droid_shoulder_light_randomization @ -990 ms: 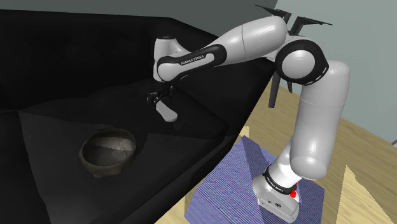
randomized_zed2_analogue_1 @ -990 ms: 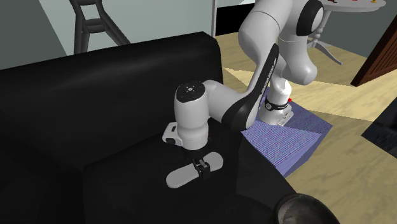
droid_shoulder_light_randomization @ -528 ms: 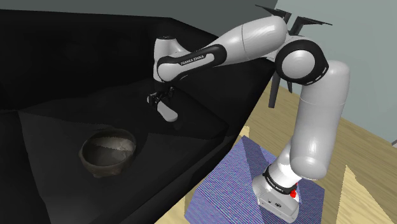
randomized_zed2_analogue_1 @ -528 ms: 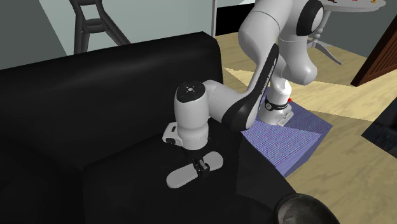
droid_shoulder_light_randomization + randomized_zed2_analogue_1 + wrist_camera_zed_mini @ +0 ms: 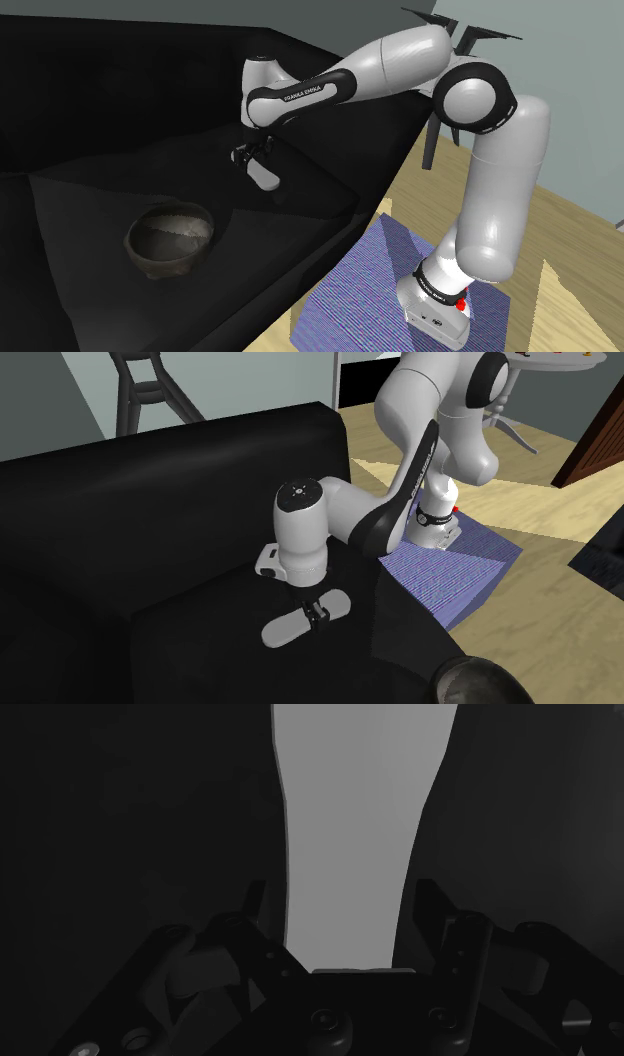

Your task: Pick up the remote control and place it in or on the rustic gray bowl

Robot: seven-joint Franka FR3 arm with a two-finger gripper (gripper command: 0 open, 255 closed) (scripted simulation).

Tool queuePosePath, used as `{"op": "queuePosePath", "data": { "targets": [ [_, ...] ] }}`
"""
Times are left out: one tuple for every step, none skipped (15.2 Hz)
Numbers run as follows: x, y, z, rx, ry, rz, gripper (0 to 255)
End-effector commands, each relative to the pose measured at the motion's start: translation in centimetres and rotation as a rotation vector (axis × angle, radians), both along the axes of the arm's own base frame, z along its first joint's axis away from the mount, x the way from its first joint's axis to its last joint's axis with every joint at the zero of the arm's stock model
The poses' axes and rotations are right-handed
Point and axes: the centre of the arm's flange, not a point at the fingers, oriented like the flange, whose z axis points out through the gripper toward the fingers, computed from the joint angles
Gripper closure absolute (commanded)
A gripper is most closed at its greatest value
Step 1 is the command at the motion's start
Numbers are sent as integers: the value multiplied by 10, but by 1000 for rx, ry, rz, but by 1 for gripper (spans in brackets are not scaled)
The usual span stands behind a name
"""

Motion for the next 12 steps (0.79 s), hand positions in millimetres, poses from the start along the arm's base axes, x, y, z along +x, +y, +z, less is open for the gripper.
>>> {"op": "queuePosePath", "data": {
  "targets": [
    [0, 0, 8, 0, -1, 0, 255],
    [0, 0, 13, 0, -1, 0, 255],
    [0, 0, 19, 0, -1, 0, 255],
    [0, 0, 24, 0, -1, 0, 255],
    [0, 0, 29, 0, -1, 0, 255],
    [0, 0, 34, 0, -1, 0, 255],
    [0, 0, 40, 0, -1, 0, 255],
    [0, 0, 45, 0, -1, 0, 255],
    [0, 0, 50, 0, -1, 0, 255],
    [0, 0, 56, 0, -1, 0, 255],
    [0, 0, 61, 0, -1, 0, 255],
    [0, 0, 66, 0, -1, 0, 255]
  ]
}}
